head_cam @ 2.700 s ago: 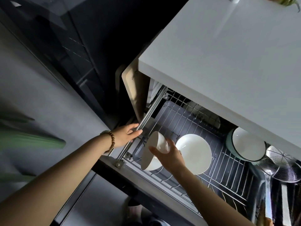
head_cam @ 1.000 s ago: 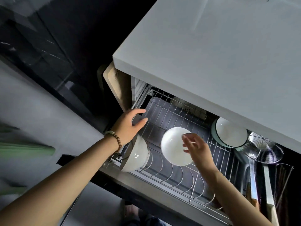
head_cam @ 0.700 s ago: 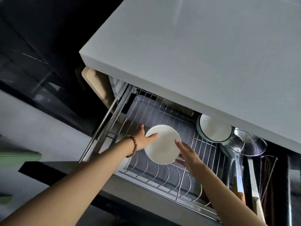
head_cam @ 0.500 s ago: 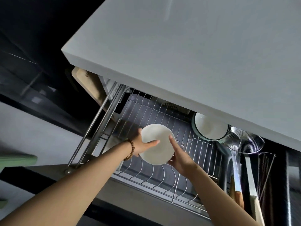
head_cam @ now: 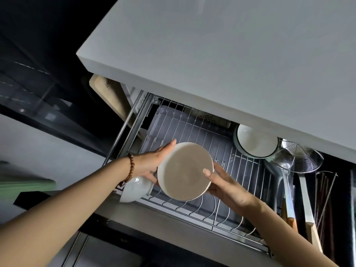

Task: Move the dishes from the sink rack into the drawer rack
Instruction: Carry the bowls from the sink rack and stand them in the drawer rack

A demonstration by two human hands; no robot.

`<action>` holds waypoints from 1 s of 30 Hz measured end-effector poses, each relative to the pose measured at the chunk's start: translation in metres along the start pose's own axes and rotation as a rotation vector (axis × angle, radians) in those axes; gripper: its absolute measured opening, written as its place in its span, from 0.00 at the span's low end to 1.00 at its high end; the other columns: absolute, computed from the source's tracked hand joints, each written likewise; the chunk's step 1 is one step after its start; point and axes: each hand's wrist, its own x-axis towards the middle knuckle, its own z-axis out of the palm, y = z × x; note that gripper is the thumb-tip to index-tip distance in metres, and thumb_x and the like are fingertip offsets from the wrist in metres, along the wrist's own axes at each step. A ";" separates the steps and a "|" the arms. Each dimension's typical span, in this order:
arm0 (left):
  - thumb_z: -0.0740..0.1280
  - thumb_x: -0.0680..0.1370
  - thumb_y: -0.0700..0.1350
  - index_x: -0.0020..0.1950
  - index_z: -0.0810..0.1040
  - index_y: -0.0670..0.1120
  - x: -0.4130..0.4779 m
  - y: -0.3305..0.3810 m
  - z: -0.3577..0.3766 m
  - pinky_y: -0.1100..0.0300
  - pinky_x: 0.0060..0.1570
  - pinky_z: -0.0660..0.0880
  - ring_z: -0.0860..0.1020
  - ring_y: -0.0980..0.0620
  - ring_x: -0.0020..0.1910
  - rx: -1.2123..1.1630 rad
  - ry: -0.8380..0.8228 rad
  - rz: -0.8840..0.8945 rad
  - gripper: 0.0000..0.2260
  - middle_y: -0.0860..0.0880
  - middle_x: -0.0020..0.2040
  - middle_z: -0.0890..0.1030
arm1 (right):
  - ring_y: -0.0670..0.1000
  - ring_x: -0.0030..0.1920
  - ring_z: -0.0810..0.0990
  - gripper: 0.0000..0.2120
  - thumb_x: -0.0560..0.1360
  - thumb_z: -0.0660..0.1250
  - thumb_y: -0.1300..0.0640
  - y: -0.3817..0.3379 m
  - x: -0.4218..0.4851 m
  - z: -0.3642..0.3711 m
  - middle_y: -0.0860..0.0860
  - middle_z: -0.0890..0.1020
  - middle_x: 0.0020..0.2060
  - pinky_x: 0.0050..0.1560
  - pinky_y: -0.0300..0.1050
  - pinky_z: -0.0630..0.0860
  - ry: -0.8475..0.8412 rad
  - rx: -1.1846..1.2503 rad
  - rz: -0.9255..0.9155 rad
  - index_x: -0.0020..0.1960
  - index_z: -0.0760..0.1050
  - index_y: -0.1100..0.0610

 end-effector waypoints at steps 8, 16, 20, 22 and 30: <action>0.45 0.77 0.65 0.46 0.62 0.54 -0.013 -0.040 -0.031 0.69 0.40 0.61 0.64 0.55 0.48 0.307 0.224 0.140 0.16 0.54 0.44 0.62 | 0.51 0.49 0.81 0.29 0.68 0.75 0.49 -0.003 -0.002 0.030 0.56 0.80 0.51 0.43 0.40 0.81 0.214 -0.190 0.079 0.65 0.66 0.43; 0.48 0.67 0.72 0.76 0.57 0.47 -0.018 -0.067 -0.047 0.51 0.65 0.69 0.73 0.45 0.64 -0.067 0.145 -0.126 0.43 0.43 0.68 0.71 | 0.55 0.57 0.78 0.47 0.52 0.75 0.33 0.006 0.018 0.060 0.53 0.77 0.60 0.58 0.55 0.78 0.304 -0.402 0.096 0.68 0.66 0.42; 0.49 0.67 0.71 0.77 0.53 0.46 -0.021 -0.065 -0.049 0.45 0.69 0.65 0.67 0.41 0.70 -0.137 0.095 -0.133 0.45 0.42 0.74 0.62 | 0.55 0.59 0.76 0.49 0.48 0.72 0.30 0.008 0.029 0.078 0.53 0.74 0.60 0.60 0.54 0.77 0.330 -0.451 0.128 0.67 0.66 0.40; 0.47 0.71 0.69 0.77 0.53 0.46 -0.020 -0.065 -0.050 0.45 0.69 0.65 0.67 0.41 0.70 -0.149 0.096 -0.134 0.40 0.41 0.74 0.62 | 0.54 0.59 0.76 0.49 0.47 0.70 0.29 0.010 0.033 0.086 0.53 0.75 0.60 0.61 0.53 0.75 0.346 -0.480 0.150 0.67 0.65 0.40; 0.45 0.75 0.68 0.76 0.55 0.46 -0.018 -0.066 -0.054 0.44 0.68 0.65 0.66 0.40 0.70 -0.206 0.072 -0.151 0.37 0.41 0.75 0.62 | 0.56 0.58 0.76 0.39 0.62 0.74 0.36 0.008 0.047 0.107 0.55 0.73 0.61 0.62 0.53 0.74 0.359 -0.561 0.213 0.68 0.64 0.44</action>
